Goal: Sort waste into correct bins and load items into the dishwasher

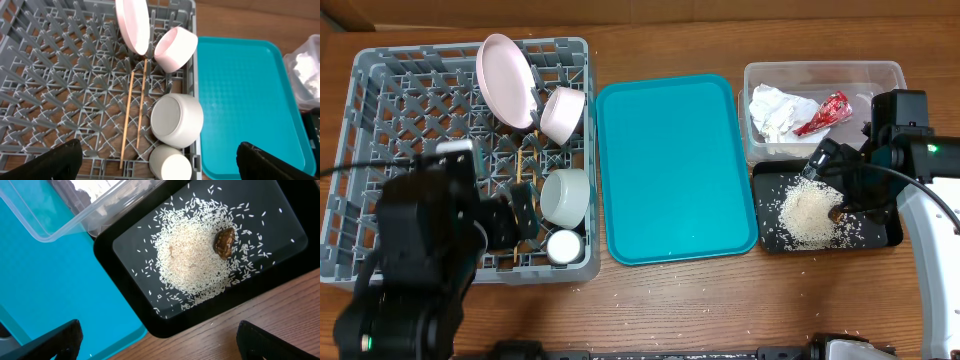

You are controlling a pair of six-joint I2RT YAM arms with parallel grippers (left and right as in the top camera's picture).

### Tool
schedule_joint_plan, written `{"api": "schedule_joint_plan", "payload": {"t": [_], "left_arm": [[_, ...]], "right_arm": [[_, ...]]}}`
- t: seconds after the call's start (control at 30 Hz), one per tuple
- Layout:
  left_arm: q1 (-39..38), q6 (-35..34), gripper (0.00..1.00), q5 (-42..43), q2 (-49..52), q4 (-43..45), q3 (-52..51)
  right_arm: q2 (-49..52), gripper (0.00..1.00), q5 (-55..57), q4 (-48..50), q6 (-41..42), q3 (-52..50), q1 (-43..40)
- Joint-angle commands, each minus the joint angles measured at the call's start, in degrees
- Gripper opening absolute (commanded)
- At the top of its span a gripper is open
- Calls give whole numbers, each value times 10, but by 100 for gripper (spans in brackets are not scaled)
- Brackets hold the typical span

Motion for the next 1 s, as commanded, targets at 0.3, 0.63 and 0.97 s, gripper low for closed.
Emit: {"api": "schedule_joint_plan", "payload": {"t": [0.3, 0.63, 0.97], "left_arm": [[-3, -32, 100, 13, -27, -23, -80], [-3, -51, 100, 13, -19, -31, -85], [-3, -51, 100, 13, -19, -31, -85]], "right_arm": [[-3, 100, 6, 4, 1, 3, -1], [-27, 100, 5, 4, 1, 3, -1], [-140, 100, 5, 3, 1, 3, 24]]}}
